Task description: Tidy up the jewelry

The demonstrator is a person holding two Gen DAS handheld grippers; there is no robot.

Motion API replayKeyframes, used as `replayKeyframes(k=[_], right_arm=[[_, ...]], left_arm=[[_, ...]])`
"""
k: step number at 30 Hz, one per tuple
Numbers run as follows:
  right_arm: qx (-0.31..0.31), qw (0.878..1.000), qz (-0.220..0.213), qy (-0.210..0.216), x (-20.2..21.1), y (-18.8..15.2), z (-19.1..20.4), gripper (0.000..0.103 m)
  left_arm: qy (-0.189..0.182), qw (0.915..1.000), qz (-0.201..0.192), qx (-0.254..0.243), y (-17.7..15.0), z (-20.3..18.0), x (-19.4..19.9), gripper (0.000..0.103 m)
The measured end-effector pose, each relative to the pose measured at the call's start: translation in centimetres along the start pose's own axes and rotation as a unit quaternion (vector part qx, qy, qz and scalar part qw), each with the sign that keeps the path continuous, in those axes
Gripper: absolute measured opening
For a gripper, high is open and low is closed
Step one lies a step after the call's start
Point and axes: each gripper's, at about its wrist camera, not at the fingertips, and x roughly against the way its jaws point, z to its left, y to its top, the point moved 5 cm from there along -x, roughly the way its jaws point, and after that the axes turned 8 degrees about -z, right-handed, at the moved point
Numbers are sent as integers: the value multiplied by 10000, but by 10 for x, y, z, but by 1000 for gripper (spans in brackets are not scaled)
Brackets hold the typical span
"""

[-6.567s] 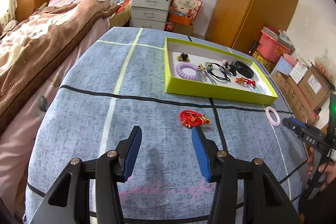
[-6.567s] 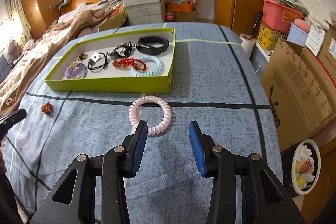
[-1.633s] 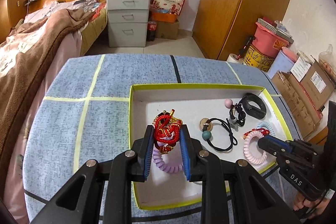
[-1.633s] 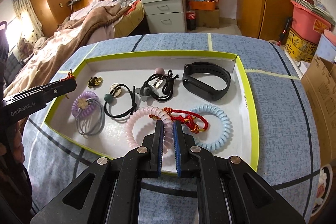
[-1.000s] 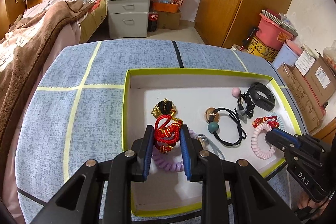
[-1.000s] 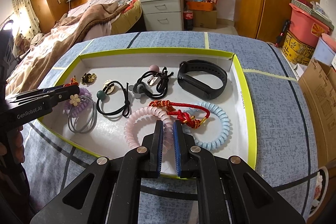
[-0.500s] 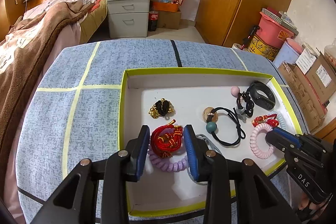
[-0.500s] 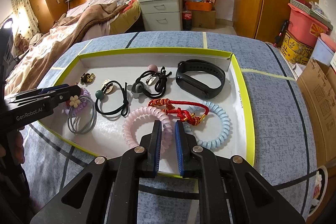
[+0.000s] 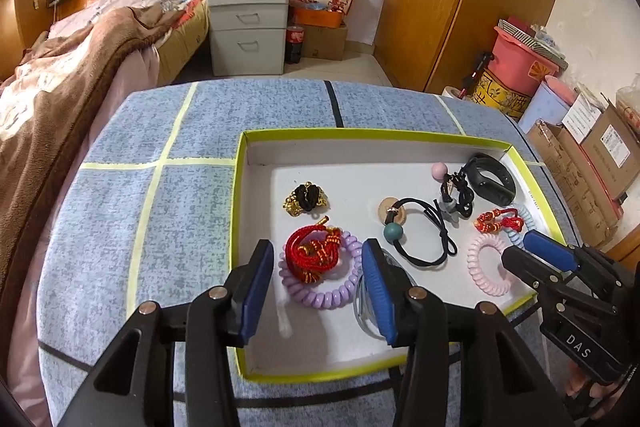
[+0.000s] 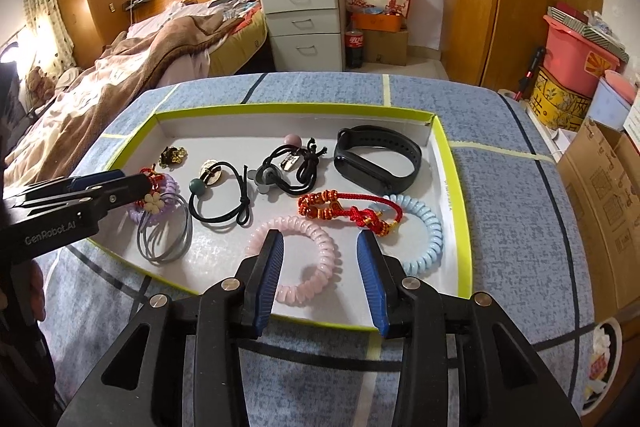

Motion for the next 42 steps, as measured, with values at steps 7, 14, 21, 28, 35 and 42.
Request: replayKeyframes(k=[7,14,21,28,35,42], right_arm=[[-92,9997,-194,-64,23,-5,2,40],[-92,9988,-457,-146,52,-12,8,40],[-132,9978,-646,-108,73,-21,16,40],[-37,9968,-793,-75,91,-32,26,40],[-59,9961,-876,0,101,-41,35,44],[-151,9958,-902,-18,104,-44,34,44]], left_arm=[[330,9990,-295,-54,-8,-5,28,54],[642,9960,-618,53,-24,-5,60,54],[885,9925,-842,-22,-42,-12,87,54],[1151,9876,-1067,-73,-52,-17,108,54],[963,9895,-1077,-77,-59,-25,115,54],[893,9893,-1151,-69,-61,-32,119,54]])
